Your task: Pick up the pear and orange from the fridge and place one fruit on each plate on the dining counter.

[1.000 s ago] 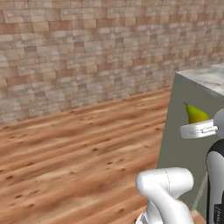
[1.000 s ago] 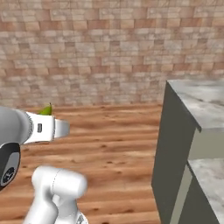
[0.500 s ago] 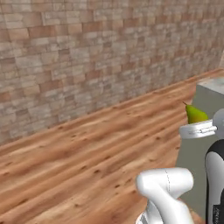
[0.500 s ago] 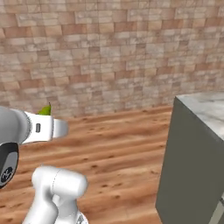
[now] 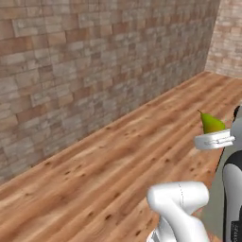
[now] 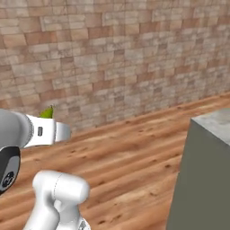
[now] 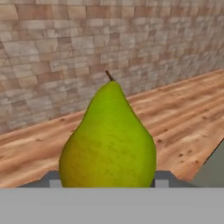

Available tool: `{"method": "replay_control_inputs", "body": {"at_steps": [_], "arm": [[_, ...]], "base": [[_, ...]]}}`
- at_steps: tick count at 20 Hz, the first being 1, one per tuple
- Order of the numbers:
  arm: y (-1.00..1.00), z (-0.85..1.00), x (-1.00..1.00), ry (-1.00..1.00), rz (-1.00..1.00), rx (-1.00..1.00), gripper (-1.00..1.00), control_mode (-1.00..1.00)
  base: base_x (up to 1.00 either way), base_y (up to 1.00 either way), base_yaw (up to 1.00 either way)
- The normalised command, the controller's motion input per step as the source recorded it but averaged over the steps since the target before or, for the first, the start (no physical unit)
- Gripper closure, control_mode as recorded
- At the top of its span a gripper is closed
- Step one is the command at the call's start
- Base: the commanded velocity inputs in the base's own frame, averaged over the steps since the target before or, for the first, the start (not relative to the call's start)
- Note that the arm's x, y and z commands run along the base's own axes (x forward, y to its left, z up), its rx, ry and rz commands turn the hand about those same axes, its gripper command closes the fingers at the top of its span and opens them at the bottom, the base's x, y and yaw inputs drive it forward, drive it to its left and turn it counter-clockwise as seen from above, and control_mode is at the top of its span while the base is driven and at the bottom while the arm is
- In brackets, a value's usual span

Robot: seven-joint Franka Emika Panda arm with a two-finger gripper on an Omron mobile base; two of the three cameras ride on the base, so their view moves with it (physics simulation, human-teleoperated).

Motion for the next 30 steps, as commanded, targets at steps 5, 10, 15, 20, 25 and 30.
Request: {"method": "replay_control_inputs", "body": {"at_steps": [5, 10, 15, 20, 25, 30], "arm": [[0.0, 0.0, 0.0, 0.0, 0.0, 0.0, 1.0, 1.0], [0.0, 0.0, 0.0, 0.0, 0.0, 0.0, 1.0, 1.0], [0.0, 0.0, 0.0, 0.0, 0.0, 0.0, 1.0, 1.0], [0.0, 0.0, 0.0, 0.0, 0.0, 0.0, 1.0, 1.0], [0.0, 0.0, 0.0, 0.0, 0.0, 0.0, 1.0, 1.0], [0.0, 0.0, 0.0, 0.0, 0.0, 0.0, 1.0, 1.0]], "base": [[0.94, 0.59, -0.41], [0.97, 0.54, -0.43], [0.95, 0.42, -0.45], [0.9, 0.34, -0.46], [0.89, 0.3, -0.46], [0.89, 0.31, -0.46]]}}
